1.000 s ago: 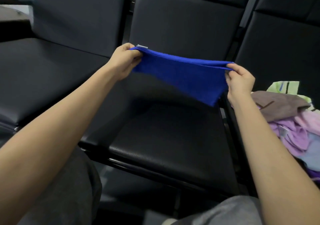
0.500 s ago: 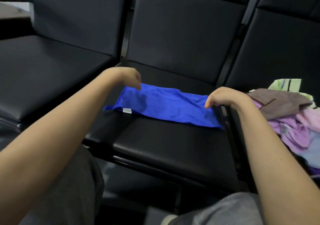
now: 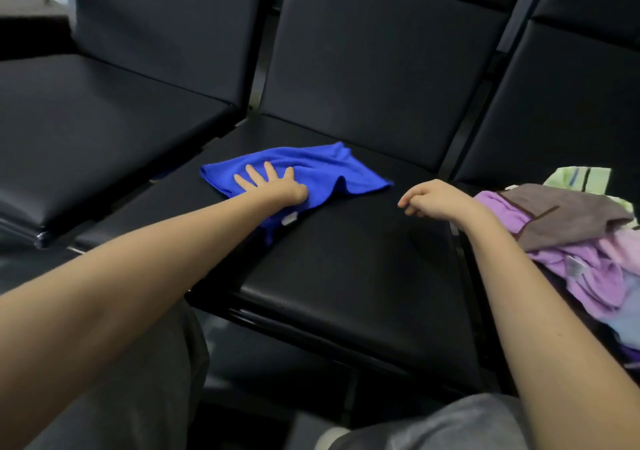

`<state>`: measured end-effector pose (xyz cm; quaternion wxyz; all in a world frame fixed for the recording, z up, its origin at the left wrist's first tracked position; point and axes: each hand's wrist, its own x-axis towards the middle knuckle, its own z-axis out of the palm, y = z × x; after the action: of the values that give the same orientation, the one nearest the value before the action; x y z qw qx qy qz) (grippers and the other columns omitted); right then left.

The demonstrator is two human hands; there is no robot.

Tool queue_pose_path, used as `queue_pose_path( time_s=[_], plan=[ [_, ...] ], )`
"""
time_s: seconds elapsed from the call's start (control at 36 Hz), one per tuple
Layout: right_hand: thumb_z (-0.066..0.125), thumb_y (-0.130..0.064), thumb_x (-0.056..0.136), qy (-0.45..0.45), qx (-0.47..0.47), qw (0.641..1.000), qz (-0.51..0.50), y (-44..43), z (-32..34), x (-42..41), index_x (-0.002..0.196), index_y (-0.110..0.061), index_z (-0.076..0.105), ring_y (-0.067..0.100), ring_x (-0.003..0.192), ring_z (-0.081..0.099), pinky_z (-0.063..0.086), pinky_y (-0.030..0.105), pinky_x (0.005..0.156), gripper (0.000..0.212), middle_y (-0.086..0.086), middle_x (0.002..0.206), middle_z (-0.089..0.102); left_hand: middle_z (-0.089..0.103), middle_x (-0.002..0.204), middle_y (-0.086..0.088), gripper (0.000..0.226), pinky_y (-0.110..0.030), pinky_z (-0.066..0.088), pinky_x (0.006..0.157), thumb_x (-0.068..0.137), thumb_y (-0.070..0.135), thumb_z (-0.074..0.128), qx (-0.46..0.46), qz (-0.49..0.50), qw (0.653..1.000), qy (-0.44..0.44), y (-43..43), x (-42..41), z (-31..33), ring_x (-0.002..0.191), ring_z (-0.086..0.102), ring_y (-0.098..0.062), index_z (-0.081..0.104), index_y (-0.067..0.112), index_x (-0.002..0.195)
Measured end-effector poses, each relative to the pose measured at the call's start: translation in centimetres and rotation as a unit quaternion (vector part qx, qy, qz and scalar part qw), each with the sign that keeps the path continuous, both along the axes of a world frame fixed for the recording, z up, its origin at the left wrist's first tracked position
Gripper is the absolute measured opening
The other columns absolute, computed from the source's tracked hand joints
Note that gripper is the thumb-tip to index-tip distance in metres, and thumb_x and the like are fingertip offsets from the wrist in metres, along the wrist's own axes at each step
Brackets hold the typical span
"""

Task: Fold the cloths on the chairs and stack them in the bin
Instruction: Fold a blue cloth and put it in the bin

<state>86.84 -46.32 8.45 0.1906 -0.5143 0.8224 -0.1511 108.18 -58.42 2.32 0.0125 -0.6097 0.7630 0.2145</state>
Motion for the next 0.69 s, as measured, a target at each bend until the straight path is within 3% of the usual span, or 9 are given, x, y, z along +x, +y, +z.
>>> queue_pose_path(
  time_s=[0.11, 0.17, 0.25, 0.28, 0.33, 0.39, 0.53, 0.61, 0.69],
  plan=[
    [0.044, 0.000, 0.092, 0.002, -0.018, 0.998, 0.067, -0.3, -0.5, 0.6, 0.112, -0.015, 0.063, 0.015, 0.095, 0.055, 0.043, 0.022, 0.078, 0.032, 0.004, 0.106, 0.062, 0.035, 0.147, -0.005, 0.059, -0.035, 0.030, 0.102, 0.093, 0.043, 0.052, 0.238, 0.011, 0.926, 0.294, 2.4, -2.0, 2.3, 0.128, 0.037, -0.024, 0.034, 0.021, 0.145],
    [0.046, 0.002, 0.091, -0.009, -0.005, 0.995, 0.103, -0.7, -1.0, 1.0, 0.121, -0.016, 0.059, 0.016, 0.102, 0.055, 0.041, 0.025, 0.089, 0.037, 0.004, 0.114, 0.059, 0.031, 0.150, -0.007, 0.062, -0.038, 0.035, 0.103, 0.093, 0.034, 0.056, 0.255, 0.001, 0.920, 0.299, 3.9, -2.6, 3.9, 0.131, 0.038, -0.027, 0.030, 0.018, 0.146],
    [0.047, 0.008, 0.087, -0.011, 0.031, 0.991, 0.132, -1.1, -2.0, 1.1, 0.127, -0.020, 0.053, 0.019, 0.098, 0.056, 0.044, 0.024, 0.079, 0.049, 0.006, 0.121, 0.053, 0.052, 0.119, -0.013, 0.042, -0.030, 0.052, 0.069, 0.097, 0.019, 0.050, 0.225, -0.032, 0.924, 0.307, 3.8, -2.1, 4.7, 0.086, 0.062, -0.026, 0.043, 0.006, 0.137],
    [0.046, 0.010, 0.086, 0.004, 0.037, 0.989, 0.143, -1.2, -2.5, 1.2, 0.128, -0.019, 0.052, 0.019, 0.099, 0.055, 0.042, 0.024, 0.076, 0.052, 0.007, 0.123, 0.052, 0.055, 0.112, -0.012, 0.037, -0.027, 0.050, 0.065, 0.097, 0.013, 0.046, 0.163, -0.055, 0.942, 0.288, 3.4, -1.2, 4.6, 0.081, 0.062, -0.025, 0.047, 0.005, 0.133],
    [0.041, 0.014, 0.083, 0.027, 0.032, 0.989, 0.143, -1.2, -3.2, 0.7, 0.127, -0.016, 0.053, 0.018, 0.096, 0.052, 0.037, 0.021, 0.073, 0.054, 0.011, 0.121, 0.052, 0.055, 0.119, -0.011, 0.039, -0.030, 0.045, 0.074, 0.094, 0.007, 0.043, -0.018, -0.129, 0.977, 0.167, 2.3, 0.6, 4.1, 0.100, 0.058, -0.028, 0.050, 0.011, 0.131],
    [0.036, 0.016, 0.082, 0.067, 0.037, 0.988, 0.137, -1.1, -3.7, 0.2, 0.126, -0.016, 0.052, 0.019, 0.089, 0.048, 0.038, 0.024, 0.069, 0.057, 0.006, 0.114, 0.049, 0.045, 0.129, -0.010, 0.047, -0.034, 0.039, 0.077, 0.090, 0.007, 0.044, -0.139, -0.183, 0.971, 0.060, 1.3, 2.3, 3.0, 0.112, 0.050, -0.031, 0.044, 0.020, 0.135],
    [0.037, 0.015, 0.075, 0.125, 0.011, 0.986, 0.105, -0.3, -5.2, -2.8, 0.119, -0.022, 0.052, 0.025, 0.107, 0.051, 0.042, 0.037, 0.096, 0.060, 0.005, 0.129, 0.043, 0.041, 0.128, -0.011, 0.053, -0.042, 0.037, 0.102, 0.086, 0.017, 0.055, -0.089, -0.210, 0.967, 0.110, 0.3, 3.0, 0.7, 0.120, 0.042, -0.034, 0.041, 0.025, 0.136],
    [0.038, 0.016, 0.077, 0.046, -0.019, 0.998, 0.036, 0.3, -5.6, -3.6, 0.105, -0.024, 0.051, 0.021, 0.092, 0.053, 0.042, 0.025, 0.077, 0.051, 0.007, 0.105, 0.052, 0.035, 0.137, -0.008, 0.057, -0.041, 0.028, 0.107, 0.083, 0.023, 0.063, -0.121, -0.256, 0.949, 0.137, 1.6, 2.0, 0.4, 0.127, 0.033, -0.031, 0.042, 0.028, 0.136],
    [0.036, 0.023, 0.079, -0.117, -0.047, 0.992, 0.008, 0.7, -4.7, -2.7, 0.106, -0.016, 0.051, 0.015, 0.071, 0.049, 0.040, 0.012, 0.048, 0.050, 0.008, 0.095, 0.051, 0.023, 0.146, -0.001, 0.055, -0.042, 0.019, 0.107, 0.085, 0.024, 0.062, -0.134, -0.347, 0.920, 0.126, 3.4, 1.1, 0.2, 0.134, 0.021, -0.025, 0.042, 0.035, 0.135]
  ],
)
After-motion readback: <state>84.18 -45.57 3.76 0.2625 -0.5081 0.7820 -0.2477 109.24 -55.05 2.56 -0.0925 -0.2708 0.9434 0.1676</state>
